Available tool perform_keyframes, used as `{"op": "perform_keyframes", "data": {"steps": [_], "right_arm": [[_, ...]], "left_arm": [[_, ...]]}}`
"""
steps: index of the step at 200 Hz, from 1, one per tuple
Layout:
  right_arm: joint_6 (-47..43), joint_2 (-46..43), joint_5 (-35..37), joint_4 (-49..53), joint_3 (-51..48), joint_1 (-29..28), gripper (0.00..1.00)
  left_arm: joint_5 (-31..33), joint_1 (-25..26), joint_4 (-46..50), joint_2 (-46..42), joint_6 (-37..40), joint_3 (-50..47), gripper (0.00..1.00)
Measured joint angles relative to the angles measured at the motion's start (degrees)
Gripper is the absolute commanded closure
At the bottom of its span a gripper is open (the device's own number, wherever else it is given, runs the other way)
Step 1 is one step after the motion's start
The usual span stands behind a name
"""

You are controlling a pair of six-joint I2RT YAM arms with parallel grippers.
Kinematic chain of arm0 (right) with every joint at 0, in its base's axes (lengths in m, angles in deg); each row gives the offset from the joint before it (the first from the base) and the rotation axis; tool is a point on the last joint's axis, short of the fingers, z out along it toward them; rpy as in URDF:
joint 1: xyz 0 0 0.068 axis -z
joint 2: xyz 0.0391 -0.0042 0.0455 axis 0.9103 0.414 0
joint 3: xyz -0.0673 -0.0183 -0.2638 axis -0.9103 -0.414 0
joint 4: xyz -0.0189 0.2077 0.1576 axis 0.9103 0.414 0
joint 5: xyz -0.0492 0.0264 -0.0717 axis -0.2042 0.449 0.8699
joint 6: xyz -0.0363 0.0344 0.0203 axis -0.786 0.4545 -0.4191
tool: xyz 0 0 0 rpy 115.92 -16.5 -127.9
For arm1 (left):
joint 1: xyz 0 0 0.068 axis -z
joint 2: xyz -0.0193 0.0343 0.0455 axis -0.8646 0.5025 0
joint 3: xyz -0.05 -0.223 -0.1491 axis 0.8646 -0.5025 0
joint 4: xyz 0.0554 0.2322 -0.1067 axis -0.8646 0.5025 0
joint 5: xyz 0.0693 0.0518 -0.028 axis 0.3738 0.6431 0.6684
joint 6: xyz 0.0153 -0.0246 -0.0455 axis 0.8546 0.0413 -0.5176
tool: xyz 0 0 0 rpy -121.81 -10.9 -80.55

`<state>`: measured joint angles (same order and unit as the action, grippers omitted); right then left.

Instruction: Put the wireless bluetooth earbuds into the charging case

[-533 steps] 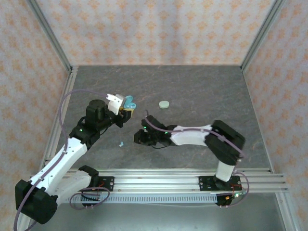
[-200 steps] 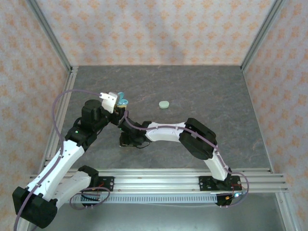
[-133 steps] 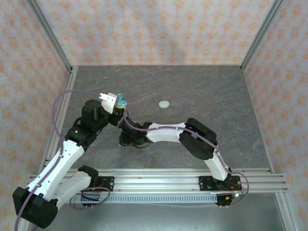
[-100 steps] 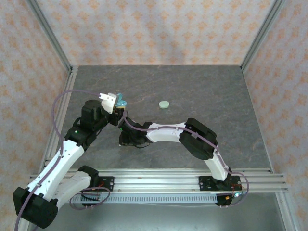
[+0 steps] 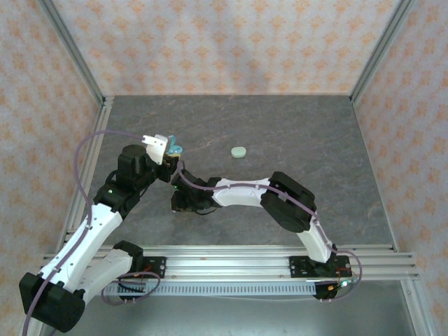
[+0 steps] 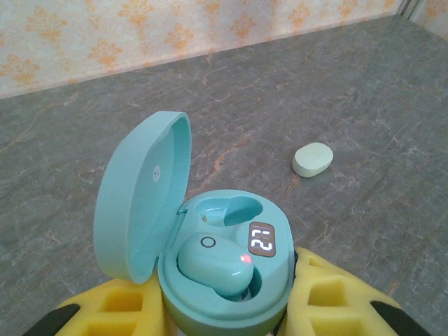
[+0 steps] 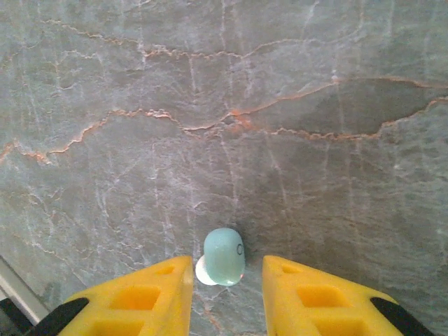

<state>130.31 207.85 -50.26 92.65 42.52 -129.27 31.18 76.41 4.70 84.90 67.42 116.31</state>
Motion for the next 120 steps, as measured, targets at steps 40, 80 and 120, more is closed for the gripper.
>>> {"op": "perform_keyframes", "data": {"steps": [40,80,120], "right_arm": [[-0.9,1.0,0.0,0.5,1.9,-0.5,0.67],[-1.8,3.0,0.1,2.8,5.0,-1.0,0.67],[-2.6,4.2,0.7,4.9,6.1,-1.2,0.68]], "left_arm": [[0.3,-0.3,0.0,0.2,-0.3,0.0,1.00],[0.7,-0.9,0.8,0.2,-0.3,0.0,1.00],[1.6,-1.0,1.7,0.2,-0.3,0.0,1.00]]}}
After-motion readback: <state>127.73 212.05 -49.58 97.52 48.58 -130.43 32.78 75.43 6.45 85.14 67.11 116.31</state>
